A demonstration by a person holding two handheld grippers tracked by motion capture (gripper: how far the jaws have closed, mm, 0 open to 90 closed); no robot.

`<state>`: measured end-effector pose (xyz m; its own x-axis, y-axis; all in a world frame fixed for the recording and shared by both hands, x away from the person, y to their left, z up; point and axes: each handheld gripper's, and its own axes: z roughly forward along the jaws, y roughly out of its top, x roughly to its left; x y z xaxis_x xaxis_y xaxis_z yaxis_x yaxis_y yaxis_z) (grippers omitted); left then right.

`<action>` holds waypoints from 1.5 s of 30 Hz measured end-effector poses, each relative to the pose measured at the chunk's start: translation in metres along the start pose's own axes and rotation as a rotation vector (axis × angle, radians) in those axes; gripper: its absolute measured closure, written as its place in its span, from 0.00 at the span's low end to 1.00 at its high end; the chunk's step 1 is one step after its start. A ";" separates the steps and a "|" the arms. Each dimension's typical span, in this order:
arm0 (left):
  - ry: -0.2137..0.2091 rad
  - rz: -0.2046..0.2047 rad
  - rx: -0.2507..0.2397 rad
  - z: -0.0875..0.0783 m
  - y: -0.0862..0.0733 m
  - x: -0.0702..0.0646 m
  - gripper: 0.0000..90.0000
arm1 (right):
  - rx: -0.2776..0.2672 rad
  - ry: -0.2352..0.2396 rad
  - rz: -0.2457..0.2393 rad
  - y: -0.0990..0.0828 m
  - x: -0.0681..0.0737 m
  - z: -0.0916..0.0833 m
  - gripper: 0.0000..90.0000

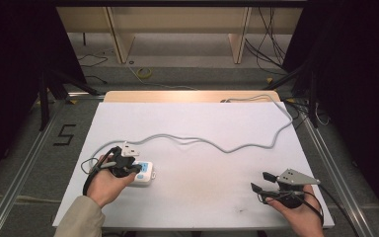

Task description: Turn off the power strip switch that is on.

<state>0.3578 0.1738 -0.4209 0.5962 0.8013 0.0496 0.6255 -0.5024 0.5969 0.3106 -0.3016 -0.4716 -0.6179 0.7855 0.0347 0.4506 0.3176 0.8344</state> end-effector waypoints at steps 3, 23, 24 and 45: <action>0.001 -0.001 0.004 0.001 0.001 0.001 1.00 | -0.002 -0.001 0.000 0.000 0.000 0.000 0.43; -0.013 -0.001 0.039 0.003 0.010 0.002 1.00 | 0.000 0.002 -0.003 0.001 0.000 0.001 0.43; -0.014 -0.001 0.040 0.003 0.010 0.002 1.00 | 0.000 0.002 -0.003 0.001 0.000 0.001 0.43; -0.018 -0.023 0.065 0.004 0.017 0.006 1.00 | 0.003 0.003 -0.005 0.001 0.000 0.001 0.43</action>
<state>0.3744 0.1690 -0.4138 0.5894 0.8076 0.0219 0.6705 -0.5041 0.5443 0.3115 -0.3007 -0.4716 -0.6219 0.7825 0.0319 0.4496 0.3234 0.8326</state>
